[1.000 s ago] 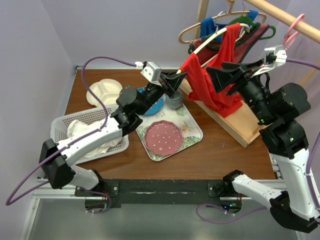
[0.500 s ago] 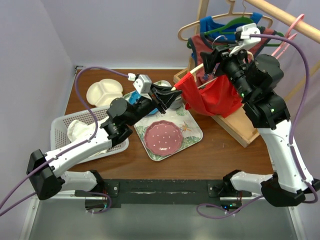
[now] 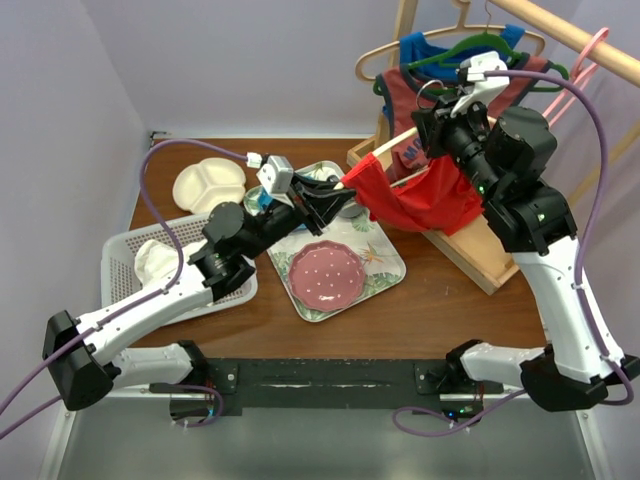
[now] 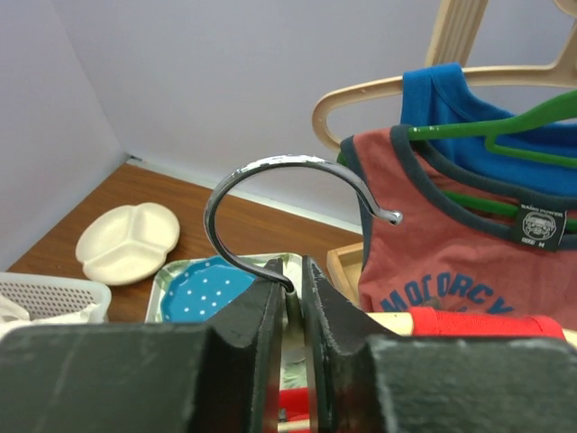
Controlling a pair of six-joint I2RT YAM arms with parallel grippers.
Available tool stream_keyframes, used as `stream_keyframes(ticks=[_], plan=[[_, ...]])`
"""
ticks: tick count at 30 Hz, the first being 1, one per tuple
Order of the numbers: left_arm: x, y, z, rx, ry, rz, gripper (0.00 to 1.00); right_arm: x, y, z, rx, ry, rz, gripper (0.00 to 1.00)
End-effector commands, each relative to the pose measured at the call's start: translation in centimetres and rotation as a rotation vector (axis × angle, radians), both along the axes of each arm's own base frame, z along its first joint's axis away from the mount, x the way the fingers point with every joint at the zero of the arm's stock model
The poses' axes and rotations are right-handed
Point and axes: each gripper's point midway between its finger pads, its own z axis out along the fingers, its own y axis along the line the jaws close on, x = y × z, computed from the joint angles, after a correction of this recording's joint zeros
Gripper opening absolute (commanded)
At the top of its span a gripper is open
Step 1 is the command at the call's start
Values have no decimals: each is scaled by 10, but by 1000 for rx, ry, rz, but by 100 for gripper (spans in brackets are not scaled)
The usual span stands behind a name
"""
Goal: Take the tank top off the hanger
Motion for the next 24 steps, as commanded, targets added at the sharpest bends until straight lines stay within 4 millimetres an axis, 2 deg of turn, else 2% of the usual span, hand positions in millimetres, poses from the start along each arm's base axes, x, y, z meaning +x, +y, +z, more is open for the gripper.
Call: stream_keyframes(ticks=[1, 4, 5, 6, 9, 10, 11, 12, 15, 20, 24], plan=[[-22, 21, 61, -152, -134, -19, 0, -8, -7, 17, 23, -75, -8, 0], [-18, 22, 62, -127, -120, -1, 1, -13, -13, 24, 25, -109, -24, 0], [-16, 20, 55, -97, -106, 7, 8, -14, -14, 27, 29, -116, -27, 0], [-15, 25, 58, -95, -103, 28, 28, -16, -14, 30, 32, -123, -24, 0], [-12, 39, 52, -65, -92, 95, 57, -18, -9, 27, 35, -116, 8, 0], [-11, 42, 52, -61, -87, 113, 61, -18, -9, 25, 44, -111, 7, 0], [-11, 51, 51, -48, -85, 144, 87, -21, -9, 23, 50, -110, 14, 0], [-11, 55, 50, -40, -80, 156, 90, -16, -4, 9, 54, -89, 24, 0], [-14, 70, 48, -9, -50, 199, 91, -7, -2, -9, 86, -45, 0, 0], [-26, 89, 47, -68, 53, 196, 85, 5, -6, -5, 164, -28, -62, 0], [-28, 83, 39, -145, 130, 148, 78, 9, 0, 5, 237, -23, -52, 0]])
